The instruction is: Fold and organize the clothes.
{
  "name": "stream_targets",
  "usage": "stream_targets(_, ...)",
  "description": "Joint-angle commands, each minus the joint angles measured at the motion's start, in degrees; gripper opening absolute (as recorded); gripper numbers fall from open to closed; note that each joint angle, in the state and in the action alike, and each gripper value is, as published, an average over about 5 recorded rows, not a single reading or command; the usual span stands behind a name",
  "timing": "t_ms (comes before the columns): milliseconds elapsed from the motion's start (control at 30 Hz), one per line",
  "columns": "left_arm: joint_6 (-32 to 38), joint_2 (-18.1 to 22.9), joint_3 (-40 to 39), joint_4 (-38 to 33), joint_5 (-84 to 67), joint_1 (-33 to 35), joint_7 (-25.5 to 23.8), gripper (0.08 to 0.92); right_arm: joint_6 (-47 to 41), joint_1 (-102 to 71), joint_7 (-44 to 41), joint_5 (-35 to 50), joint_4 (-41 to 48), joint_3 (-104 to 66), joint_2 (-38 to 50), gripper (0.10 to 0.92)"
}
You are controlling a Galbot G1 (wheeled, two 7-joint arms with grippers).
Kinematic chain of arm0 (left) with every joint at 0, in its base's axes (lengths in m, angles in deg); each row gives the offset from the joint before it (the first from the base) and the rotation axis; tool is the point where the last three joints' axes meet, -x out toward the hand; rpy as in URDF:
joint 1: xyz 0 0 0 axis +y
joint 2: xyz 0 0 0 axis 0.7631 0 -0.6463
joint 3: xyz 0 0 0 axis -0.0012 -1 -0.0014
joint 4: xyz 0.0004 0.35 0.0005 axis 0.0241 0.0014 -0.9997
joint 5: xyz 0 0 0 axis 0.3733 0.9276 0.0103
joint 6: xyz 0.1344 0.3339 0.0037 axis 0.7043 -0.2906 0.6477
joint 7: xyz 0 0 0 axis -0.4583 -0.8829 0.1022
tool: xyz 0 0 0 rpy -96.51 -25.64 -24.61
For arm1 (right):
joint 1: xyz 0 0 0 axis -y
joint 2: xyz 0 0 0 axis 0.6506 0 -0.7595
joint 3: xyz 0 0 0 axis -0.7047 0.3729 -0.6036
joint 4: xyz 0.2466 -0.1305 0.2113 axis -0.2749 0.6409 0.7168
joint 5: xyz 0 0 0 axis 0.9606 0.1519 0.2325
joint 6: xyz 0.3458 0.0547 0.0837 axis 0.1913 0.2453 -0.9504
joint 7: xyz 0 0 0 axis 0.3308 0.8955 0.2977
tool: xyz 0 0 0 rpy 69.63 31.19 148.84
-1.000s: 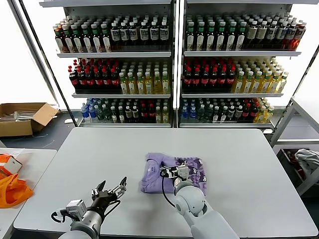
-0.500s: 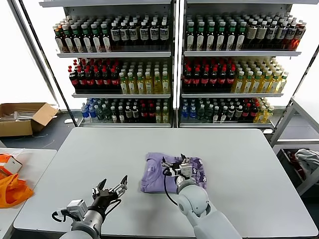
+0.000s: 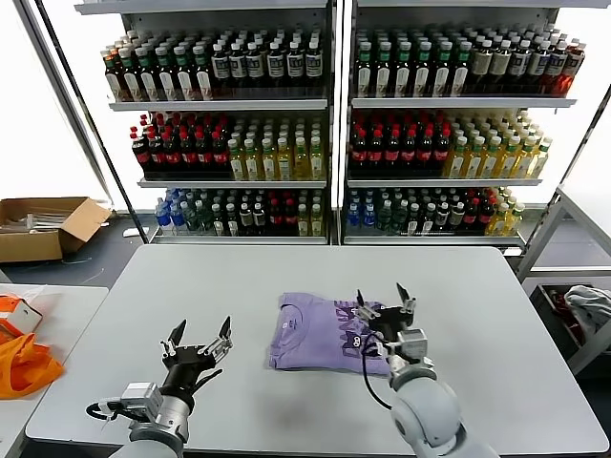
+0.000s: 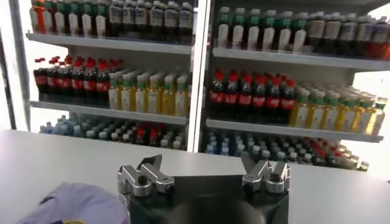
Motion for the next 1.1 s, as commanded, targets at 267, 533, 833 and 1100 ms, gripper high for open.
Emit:
stream_targets(267,4.87,0.50,-1.02,1.75,8.22,0.48,-2.06,0.822,1.96,-13.26,-0.37,-1.93,-9.15,-9.60,0.54,0.823)
stream_targets(533,4.80,0.28,-0.80,2.06,7.80,0.62,-1.79,0.822,0.57,-13.49,0.50,1.02,-9.64,-10.57,0.61,0.823)
stream_targets(833,4.39,0.07,-0.24,1.51,11.84,1.10,-4.29,0.822,0.74,-14.20,0.58,0.27,-9.53,-10.26,0.44,0.823)
stream_targets(1100,4.07,0.10,-0.09,0.45,9.10,1.41,-3.84,0.823,0.03,-15.13,0.71,-0.19,-10.73,-11.04,0.87,0.823)
